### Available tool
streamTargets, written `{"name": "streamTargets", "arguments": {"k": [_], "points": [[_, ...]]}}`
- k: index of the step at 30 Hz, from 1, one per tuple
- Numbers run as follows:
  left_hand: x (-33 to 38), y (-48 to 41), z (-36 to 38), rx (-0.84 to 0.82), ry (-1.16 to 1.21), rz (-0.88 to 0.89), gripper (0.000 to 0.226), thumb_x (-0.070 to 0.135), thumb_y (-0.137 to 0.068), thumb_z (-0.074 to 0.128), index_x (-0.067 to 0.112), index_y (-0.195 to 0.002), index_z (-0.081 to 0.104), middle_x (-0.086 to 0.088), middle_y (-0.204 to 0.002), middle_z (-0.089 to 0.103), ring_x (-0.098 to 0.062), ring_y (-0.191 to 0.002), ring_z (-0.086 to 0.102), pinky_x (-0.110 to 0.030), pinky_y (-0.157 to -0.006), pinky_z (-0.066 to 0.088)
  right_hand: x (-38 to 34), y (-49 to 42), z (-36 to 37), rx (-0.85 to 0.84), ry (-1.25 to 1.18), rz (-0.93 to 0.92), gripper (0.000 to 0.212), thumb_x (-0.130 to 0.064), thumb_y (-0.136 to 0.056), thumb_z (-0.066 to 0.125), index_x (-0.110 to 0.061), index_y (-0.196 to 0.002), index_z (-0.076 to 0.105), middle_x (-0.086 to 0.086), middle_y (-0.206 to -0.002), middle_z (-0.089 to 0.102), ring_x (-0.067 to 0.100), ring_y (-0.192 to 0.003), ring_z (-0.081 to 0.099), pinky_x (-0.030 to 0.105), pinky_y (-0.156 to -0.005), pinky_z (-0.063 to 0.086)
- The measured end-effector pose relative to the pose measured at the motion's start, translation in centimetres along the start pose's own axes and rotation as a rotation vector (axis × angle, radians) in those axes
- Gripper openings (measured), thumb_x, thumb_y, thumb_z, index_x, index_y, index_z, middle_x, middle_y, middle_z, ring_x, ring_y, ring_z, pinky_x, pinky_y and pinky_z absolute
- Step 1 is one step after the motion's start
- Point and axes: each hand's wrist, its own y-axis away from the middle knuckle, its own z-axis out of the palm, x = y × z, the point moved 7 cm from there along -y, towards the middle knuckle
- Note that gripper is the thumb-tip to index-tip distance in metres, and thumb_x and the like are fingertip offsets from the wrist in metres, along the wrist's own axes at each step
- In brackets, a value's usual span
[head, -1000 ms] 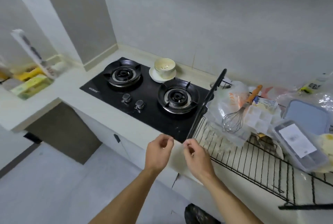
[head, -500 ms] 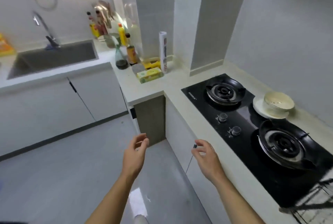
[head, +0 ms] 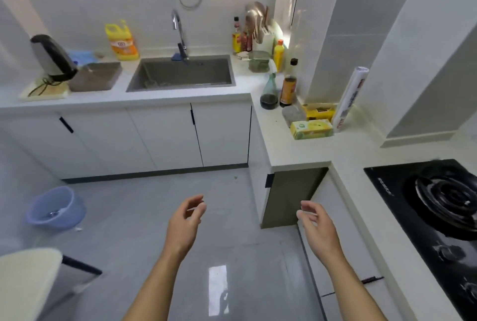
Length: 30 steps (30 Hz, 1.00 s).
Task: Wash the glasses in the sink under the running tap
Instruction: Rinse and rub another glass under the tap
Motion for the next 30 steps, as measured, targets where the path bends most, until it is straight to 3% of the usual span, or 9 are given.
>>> {"name": "streamTargets", "arguments": {"k": [4, 7, 14, 18, 26, 30], "points": [[-1.1, -2.2, -2.6, 0.066, 0.073, -0.067, 0.019, 0.017, -0.103, 0.062, 0.023, -0.12, 0.069, -0.006, -0.114, 0.072, -0.023, -0.109, 0.069, -0.033, -0.085, 0.056, -1.8, -3.2, 2.8, -0.037, -0.016, 0.03, 0.026, -0.026, -0.101, 0.063, -0.029, -0.127, 0.061, -0.015, -0.122, 0.063, 0.006, -0.111, 0.063, 0.033, -0.098, 0.055], [-1.7, -3.9, -4.4, 0.122, 0.089, -0.098, 0.019, 0.018, -0.104, 0.061, 0.023, -0.12, 0.068, -0.005, -0.116, 0.071, -0.021, -0.106, 0.071, -0.033, -0.084, 0.056, -3.3, -6.1, 5.3, -0.078, -0.006, 0.032, 0.027, -0.026, -0.101, 0.063, -0.029, -0.128, 0.061, -0.011, -0.121, 0.064, 0.011, -0.11, 0.064, 0.04, -0.099, 0.055], [-0.9, -11.1, -7.0, 0.23, 0.088, -0.116, 0.019, 0.017, -0.103, 0.062, 0.023, -0.12, 0.068, -0.006, -0.113, 0.072, -0.023, -0.106, 0.07, -0.036, -0.086, 0.057, -7.0, -15.6, 11.8, -0.207, 0.016, -0.006, 0.025, -0.022, -0.101, 0.063, -0.026, -0.125, 0.063, -0.005, -0.121, 0.066, 0.017, -0.109, 0.066, 0.04, -0.098, 0.056], [1.2, -16.7, -7.4, 0.28, 0.096, -0.11, 0.021, 0.017, -0.104, 0.06, 0.022, -0.123, 0.067, -0.008, -0.115, 0.07, -0.022, -0.107, 0.069, -0.038, -0.087, 0.059, -9.8, -21.8, 14.9, -0.271, 0.026, -0.001, 0.024, -0.025, -0.101, 0.062, -0.027, -0.125, 0.061, -0.008, -0.119, 0.065, 0.019, -0.107, 0.066, 0.033, -0.081, 0.054], [3.6, -26.2, -6.5, 0.366, 0.116, -0.115, 0.019, 0.021, -0.103, 0.061, 0.028, -0.119, 0.068, -0.006, -0.117, 0.069, -0.019, -0.108, 0.069, -0.033, -0.084, 0.058, -15.6, -33.8, 20.1, -0.376, 0.058, -0.042, 0.021, -0.023, -0.101, 0.062, -0.024, -0.122, 0.063, -0.006, -0.114, 0.067, 0.012, -0.103, 0.066, 0.04, -0.098, 0.056], [4.1, -29.7, -7.3, 0.395, 0.127, -0.143, 0.028, 0.037, -0.091, 0.068, 0.031, -0.117, 0.069, -0.007, -0.116, 0.068, -0.02, -0.109, 0.068, -0.031, -0.082, 0.057, -17.7, -38.2, 22.9, -0.41, 0.059, -0.029, 0.022, -0.02, -0.101, 0.062, -0.023, -0.122, 0.064, -0.007, -0.113, 0.067, 0.017, -0.099, 0.068, 0.026, -0.079, 0.054]]}}
